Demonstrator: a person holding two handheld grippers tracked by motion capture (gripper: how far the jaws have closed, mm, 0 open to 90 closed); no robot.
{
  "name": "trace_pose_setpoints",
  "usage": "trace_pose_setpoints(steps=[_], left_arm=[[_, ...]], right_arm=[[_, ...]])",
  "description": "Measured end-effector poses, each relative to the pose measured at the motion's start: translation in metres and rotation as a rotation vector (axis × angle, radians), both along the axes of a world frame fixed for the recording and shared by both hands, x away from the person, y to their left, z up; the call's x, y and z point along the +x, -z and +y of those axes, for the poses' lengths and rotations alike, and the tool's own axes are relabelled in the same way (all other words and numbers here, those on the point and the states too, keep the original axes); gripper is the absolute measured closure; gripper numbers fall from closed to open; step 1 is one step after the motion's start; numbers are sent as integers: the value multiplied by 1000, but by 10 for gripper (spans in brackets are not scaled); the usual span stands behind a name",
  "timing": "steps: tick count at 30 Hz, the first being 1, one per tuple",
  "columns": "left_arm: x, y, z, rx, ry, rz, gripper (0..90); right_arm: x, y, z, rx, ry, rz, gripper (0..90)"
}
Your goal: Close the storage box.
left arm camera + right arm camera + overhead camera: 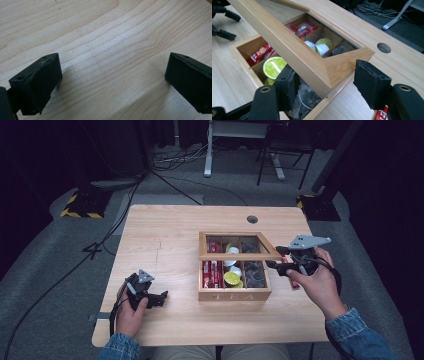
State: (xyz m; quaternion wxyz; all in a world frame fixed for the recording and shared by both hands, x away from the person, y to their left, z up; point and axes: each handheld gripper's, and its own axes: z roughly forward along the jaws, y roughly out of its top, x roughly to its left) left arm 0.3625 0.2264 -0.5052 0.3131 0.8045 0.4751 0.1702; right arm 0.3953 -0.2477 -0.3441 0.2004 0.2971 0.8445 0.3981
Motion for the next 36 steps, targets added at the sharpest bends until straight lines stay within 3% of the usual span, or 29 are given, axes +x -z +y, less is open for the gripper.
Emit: trace_pose_setpoints(steps=[20,36], left_arm=[[0,0,0,2,1,-1,12],[0,0,0,0,0,0,12]], right_arm=[[-15,32,-1,-60,-18,45,328],[-17,53,0,-89,-27,101,325]])
